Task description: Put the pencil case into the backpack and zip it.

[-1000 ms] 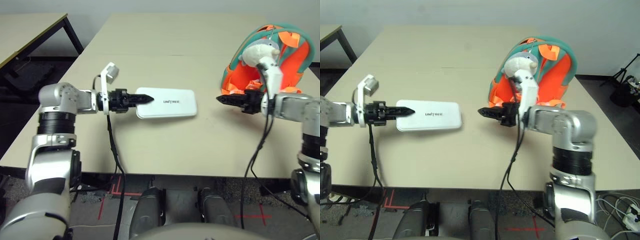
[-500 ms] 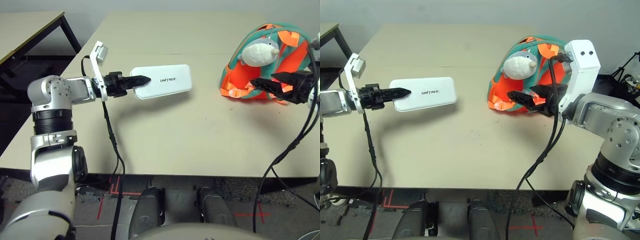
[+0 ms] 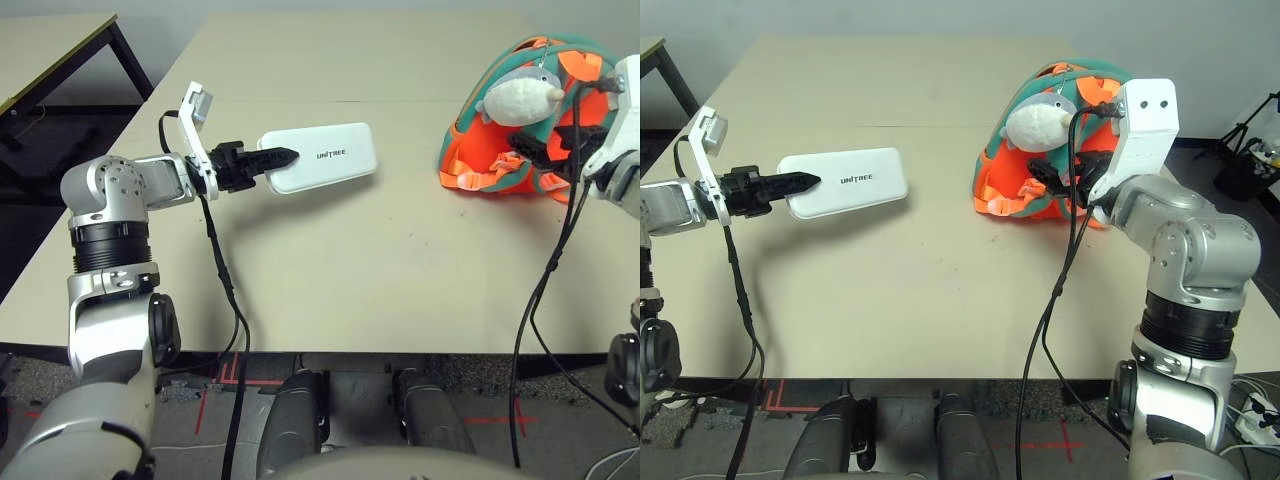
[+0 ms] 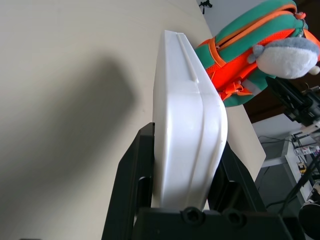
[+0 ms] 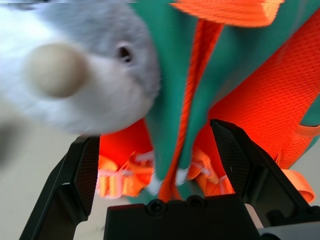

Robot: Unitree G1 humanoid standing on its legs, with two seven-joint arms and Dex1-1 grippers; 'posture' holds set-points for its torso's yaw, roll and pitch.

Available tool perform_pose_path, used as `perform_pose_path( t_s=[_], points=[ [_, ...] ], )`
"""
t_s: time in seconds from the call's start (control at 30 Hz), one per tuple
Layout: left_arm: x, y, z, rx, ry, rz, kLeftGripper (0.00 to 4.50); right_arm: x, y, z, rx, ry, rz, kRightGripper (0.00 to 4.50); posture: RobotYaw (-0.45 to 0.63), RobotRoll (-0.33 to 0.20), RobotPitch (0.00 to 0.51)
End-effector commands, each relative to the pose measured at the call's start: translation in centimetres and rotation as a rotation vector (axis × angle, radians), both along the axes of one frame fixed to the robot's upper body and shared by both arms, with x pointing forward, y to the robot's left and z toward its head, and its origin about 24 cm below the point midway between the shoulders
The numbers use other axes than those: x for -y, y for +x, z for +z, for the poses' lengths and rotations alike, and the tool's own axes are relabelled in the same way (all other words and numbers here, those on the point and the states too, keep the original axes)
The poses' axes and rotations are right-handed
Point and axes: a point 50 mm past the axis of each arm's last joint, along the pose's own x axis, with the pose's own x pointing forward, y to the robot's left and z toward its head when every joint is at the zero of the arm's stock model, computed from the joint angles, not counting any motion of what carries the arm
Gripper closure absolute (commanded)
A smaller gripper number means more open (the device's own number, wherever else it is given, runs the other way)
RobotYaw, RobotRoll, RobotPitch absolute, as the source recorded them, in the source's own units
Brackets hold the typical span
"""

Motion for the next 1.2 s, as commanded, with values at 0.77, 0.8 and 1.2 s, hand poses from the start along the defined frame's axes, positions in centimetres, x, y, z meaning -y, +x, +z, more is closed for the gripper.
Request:
perform_pose_path(
  t_s=[0.77, 0.8, 1.2],
  points=[
    [0.0, -0.2, 0.8, 0.029, -0.031, 0.001, 3.09, 0.5, 1.9, -3.2, 0.014, 0.062, -0.099, 2.11, -0.03, 0.000, 0.085],
    [0.1, -0.1, 0.9, 0.029, -0.031, 0.000, 3.09, 0.4, 1.9, -3.1, 0.015, 0.063, -0.099, 2.44, -0.03, 0.000, 0.085],
    [0.5, 0.3, 0.8, 0.027, -0.033, -0.020, 3.09, -0.4, 1.1, -1.6, 0.058, 0.075, -0.042, 4.33, -0.05, 0.000, 0.093]
  ],
)
